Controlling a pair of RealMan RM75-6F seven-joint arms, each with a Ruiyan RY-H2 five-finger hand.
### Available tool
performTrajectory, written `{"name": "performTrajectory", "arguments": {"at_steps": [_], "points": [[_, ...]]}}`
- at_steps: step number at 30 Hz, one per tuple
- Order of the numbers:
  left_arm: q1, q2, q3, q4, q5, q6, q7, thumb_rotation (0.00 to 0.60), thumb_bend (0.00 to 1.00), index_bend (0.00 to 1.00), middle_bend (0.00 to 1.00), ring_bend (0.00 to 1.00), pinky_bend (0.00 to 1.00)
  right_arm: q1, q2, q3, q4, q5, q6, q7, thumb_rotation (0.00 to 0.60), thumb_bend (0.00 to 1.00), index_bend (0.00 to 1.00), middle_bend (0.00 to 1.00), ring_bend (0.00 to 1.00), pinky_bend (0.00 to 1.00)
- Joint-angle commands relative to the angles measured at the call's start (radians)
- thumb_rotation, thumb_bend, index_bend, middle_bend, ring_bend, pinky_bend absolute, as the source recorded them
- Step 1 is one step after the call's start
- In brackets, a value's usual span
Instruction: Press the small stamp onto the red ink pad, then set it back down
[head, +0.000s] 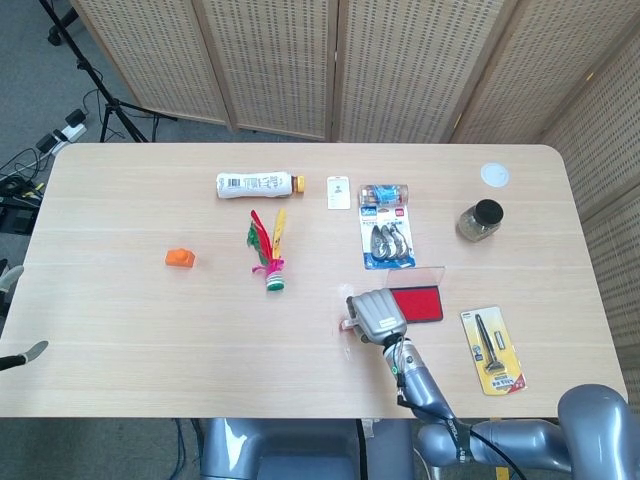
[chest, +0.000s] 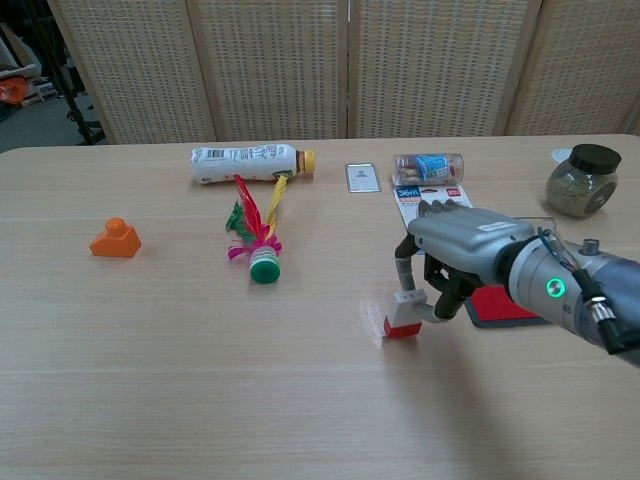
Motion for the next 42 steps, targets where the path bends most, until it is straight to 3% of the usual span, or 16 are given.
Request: {"name": "performTrajectory", "arguments": {"at_steps": [1, 20, 37, 42], "points": [[-0.001, 0.0, 0.001, 0.0, 0.003, 0.0, 0.004, 0.6, 0.0, 0.0, 0.0, 0.0, 0.0, -0.006, 0.012, 0.002, -0.005, 0.0, -0.013, 0.013, 0.6, 0.51, 0.53, 0.89, 0.93, 1.0], [-0.003, 0.002, 0.012, 0.002, 0.023, -0.001, 0.017, 0.6, 0.0, 0.0, 0.0, 0.0, 0.0, -0.02, 0.032, -0.006, -0.002, -0.005, -0.039, 0.027, 0.6, 0.49, 0.44, 0.88, 0.93, 1.0], [0.0, 0.002, 0.013, 0.001, 0.026, 0.008, 0.015, 0.6, 0.0, 0.0, 0.0, 0.0, 0.0, -0.041, 0.086, -0.039, -0.078, -0.054, -0.032, 0.029, 0.6, 0.49, 0.39, 0.88, 0.93, 1.0], [0.002, 0.004, 0.011, 0.0, 0.023, 0.012, 0.006, 0.6, 0.0, 0.0, 0.0, 0.0, 0.0, -0.059, 0.145, -0.037, -0.167, -0.134, 0.007, 0.053, 0.6, 0.49, 0.38, 0.87, 0.93, 1.0]]}}
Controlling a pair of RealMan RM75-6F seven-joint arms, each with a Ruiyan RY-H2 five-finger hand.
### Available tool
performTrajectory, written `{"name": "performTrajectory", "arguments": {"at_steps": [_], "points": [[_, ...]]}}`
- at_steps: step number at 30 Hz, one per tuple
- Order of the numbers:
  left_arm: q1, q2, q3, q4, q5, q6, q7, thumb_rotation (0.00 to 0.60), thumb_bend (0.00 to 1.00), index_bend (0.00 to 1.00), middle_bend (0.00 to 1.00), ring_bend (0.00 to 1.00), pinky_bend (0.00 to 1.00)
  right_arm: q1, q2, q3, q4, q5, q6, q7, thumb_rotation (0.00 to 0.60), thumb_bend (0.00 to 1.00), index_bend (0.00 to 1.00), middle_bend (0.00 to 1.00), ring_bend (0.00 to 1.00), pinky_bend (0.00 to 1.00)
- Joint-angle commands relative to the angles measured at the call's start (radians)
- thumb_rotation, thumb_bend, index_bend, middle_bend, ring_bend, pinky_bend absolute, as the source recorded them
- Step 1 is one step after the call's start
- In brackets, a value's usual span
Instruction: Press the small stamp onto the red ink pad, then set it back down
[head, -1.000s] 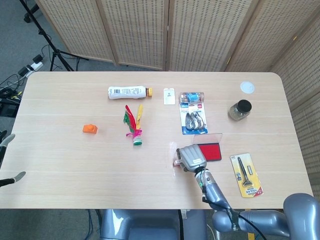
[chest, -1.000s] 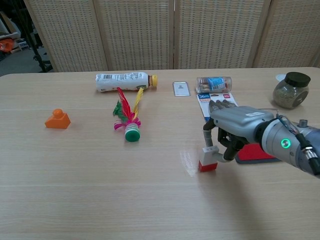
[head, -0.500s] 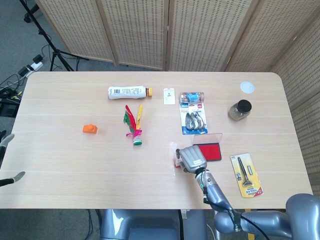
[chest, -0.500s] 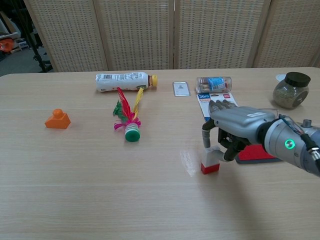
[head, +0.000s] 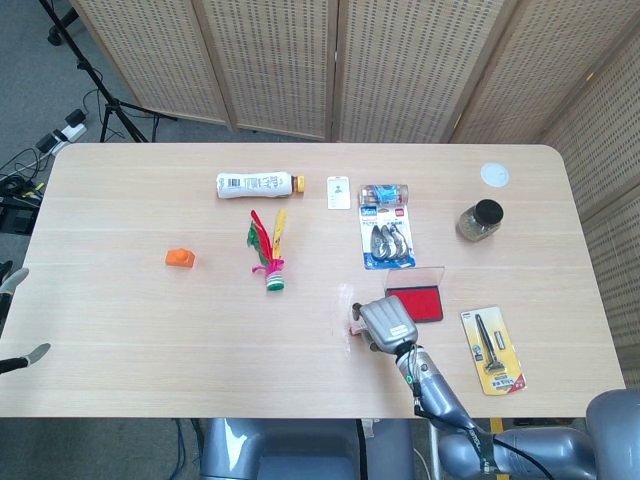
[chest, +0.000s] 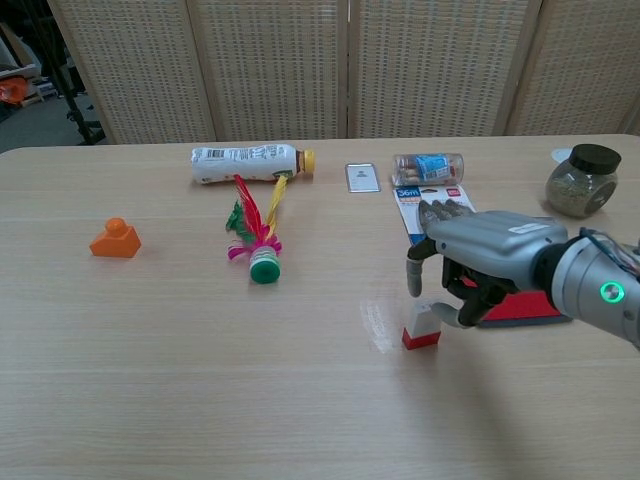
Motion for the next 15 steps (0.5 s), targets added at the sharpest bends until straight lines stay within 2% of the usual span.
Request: {"name": "performTrajectory", "arguments": {"at_steps": [1, 4, 6, 8, 9, 11, 12, 15], "points": [[0.002, 0.002, -0.002, 0.0, -0.003, 0.005, -0.009, 0.6, 0.0, 0.0, 0.0, 0.0, 0.0, -0.018, 0.067, 0.002, -0.09, -0.076, 0.041, 0.023, 0.6, 0.49, 0.38, 0.87, 0.93, 1.0], [0.004, 0.002, -0.003, 0.002, -0.002, 0.011, -0.017, 0.6, 0.0, 0.0, 0.0, 0.0, 0.0, -0.037, 0.138, 0.0, -0.161, -0.164, 0.068, 0.061, 0.6, 0.48, 0.38, 0.82, 0.91, 1.0], [0.006, 0.002, -0.003, 0.003, 0.002, 0.014, -0.021, 0.6, 0.0, 0.0, 0.0, 0.0, 0.0, -0.059, 0.194, -0.006, -0.19, -0.268, 0.098, 0.114, 0.6, 0.45, 0.38, 0.72, 0.81, 0.92], [0.007, 0.001, -0.001, 0.004, 0.006, 0.017, -0.021, 0.6, 0.0, 0.0, 0.0, 0.0, 0.0, -0.094, 0.274, -0.026, -0.205, -0.393, 0.141, 0.186, 0.6, 0.36, 0.36, 0.47, 0.48, 0.63], [0.007, 0.001, 0.001, 0.004, 0.01, 0.017, -0.016, 0.6, 0.0, 0.0, 0.0, 0.0, 0.0, -0.12, 0.33, -0.037, -0.21, -0.449, 0.181, 0.213, 0.6, 0.3, 0.34, 0.38, 0.35, 0.52], [0.008, -0.001, 0.003, 0.002, 0.014, 0.02, -0.008, 0.6, 0.0, 0.0, 0.0, 0.0, 0.0, -0.166, 0.405, -0.059, -0.197, -0.548, 0.244, 0.279, 0.6, 0.1, 0.26, 0.14, 0.09, 0.3], [0.008, -0.002, 0.003, 0.001, 0.015, 0.021, -0.006, 0.6, 0.0, 0.0, 0.0, 0.0, 0.0, -0.18, 0.421, -0.064, -0.189, -0.57, 0.265, 0.292, 0.6, 0.03, 0.21, 0.06, 0.03, 0.21], [0.01, -0.007, 0.002, 0.0, 0.017, 0.028, 0.004, 0.6, 0.0, 0.0, 0.0, 0.0, 0.0, -0.247, 0.473, -0.086, -0.146, -0.64, 0.358, 0.34, 0.6, 0.0, 0.05, 0.0, 0.0, 0.03]]}}
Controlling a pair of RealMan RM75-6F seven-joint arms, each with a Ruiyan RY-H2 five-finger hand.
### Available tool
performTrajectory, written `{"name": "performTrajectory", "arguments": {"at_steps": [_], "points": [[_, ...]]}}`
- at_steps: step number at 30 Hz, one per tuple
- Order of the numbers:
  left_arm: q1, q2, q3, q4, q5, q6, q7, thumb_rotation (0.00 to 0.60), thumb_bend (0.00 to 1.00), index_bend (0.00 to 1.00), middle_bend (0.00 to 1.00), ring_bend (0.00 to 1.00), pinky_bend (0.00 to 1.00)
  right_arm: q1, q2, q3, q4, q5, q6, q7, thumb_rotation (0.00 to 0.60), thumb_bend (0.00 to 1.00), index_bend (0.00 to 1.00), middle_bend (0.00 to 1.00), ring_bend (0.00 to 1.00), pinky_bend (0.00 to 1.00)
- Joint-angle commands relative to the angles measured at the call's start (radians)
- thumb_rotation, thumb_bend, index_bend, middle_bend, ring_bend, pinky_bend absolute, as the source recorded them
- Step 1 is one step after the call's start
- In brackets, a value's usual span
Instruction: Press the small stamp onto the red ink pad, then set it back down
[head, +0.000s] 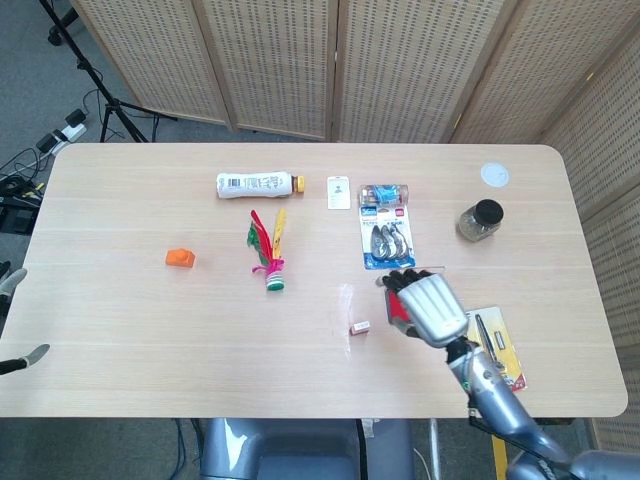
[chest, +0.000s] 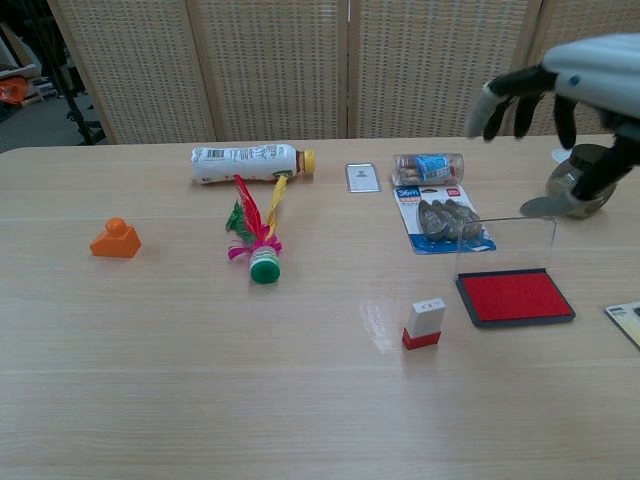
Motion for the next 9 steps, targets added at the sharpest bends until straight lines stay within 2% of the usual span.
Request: {"name": "performTrajectory", "arguments": {"at_steps": [1, 6, 9], "points": [[0.002, -0.005, -0.001, 0.0, 0.002, 0.007, 0.01, 0.6, 0.0, 0.0, 0.0, 0.0, 0.0, -0.134, 0.126, -0.05, 0.047, -0.15, 0.177, 0.122, 0.6, 0.0, 0.03, 0.0, 0.0, 0.01], [0.001, -0.025, -0.01, 0.005, -0.007, 0.013, 0.045, 0.6, 0.0, 0.0, 0.0, 0.0, 0.0, -0.28, 0.094, -0.047, 0.196, -0.154, 0.361, 0.251, 0.6, 0.0, 0.0, 0.0, 0.0, 0.0], [0.002, -0.034, -0.01, 0.006, -0.007, 0.017, 0.061, 0.6, 0.0, 0.0, 0.0, 0.0, 0.0, -0.332, 0.061, -0.039, 0.293, -0.142, 0.401, 0.346, 0.6, 0.0, 0.0, 0.0, 0.0, 0.0]]}}
